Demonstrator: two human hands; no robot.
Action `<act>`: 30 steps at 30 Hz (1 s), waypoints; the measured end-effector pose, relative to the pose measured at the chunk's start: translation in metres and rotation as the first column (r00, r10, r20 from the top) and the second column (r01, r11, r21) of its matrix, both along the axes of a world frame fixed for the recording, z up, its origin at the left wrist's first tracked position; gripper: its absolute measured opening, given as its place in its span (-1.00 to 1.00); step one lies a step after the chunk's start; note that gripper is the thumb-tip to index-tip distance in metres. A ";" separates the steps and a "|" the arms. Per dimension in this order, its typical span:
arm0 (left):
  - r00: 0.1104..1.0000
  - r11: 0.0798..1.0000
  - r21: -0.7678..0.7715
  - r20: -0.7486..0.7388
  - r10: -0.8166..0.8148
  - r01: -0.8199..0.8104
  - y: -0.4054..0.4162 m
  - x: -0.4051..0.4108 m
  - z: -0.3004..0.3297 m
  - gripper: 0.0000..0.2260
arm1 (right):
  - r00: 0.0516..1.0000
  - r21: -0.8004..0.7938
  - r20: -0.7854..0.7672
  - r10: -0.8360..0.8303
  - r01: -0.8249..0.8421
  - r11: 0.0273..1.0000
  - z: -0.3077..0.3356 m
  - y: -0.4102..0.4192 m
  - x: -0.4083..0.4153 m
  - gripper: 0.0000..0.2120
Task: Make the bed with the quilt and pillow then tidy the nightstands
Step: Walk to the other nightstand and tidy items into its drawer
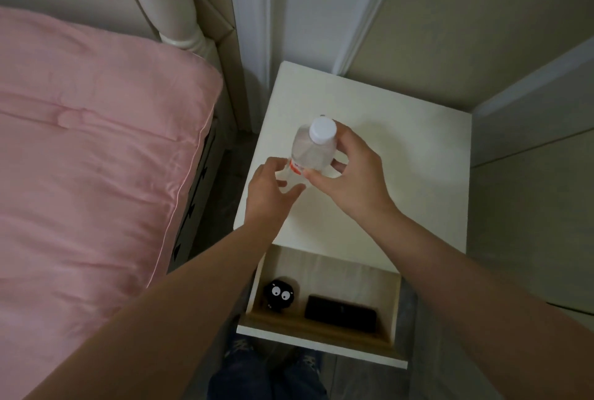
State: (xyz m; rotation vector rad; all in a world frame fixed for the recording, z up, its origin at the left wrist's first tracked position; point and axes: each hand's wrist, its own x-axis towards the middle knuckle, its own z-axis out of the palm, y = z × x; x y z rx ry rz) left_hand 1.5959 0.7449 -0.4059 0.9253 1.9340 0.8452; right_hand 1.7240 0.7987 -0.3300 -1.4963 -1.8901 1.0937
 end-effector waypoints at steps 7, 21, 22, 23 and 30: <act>0.995 0.999 0.037 0.095 0.033 -0.037 0.012 -0.007 -0.013 -0.61 | 0.997 -0.160 0.074 -0.037 0.049 0.986 -0.050 0.012 -0.009 -0.29; 0.695 0.847 -0.145 -0.509 -0.507 0.512 0.036 -0.039 -0.044 -0.42 | 0.984 -0.032 0.136 -0.113 0.118 0.993 -0.073 0.140 -0.075 -0.42; 0.664 0.831 -0.166 -0.528 -0.530 0.531 0.039 -0.040 -0.043 -0.42 | 0.984 -0.027 0.136 -0.117 0.122 0.992 -0.073 0.146 -0.078 -0.43; 0.635 0.820 -0.189 -0.549 -0.544 0.540 0.041 -0.040 -0.042 -0.43 | 0.983 -0.024 0.138 -0.121 0.126 0.992 -0.073 0.152 -0.080 -0.43; 0.534 0.762 -0.330 -0.560 -0.633 0.557 0.042 -0.032 -0.030 -0.40 | 0.974 -0.030 0.176 -0.142 0.150 0.988 -0.070 0.178 -0.094 -0.39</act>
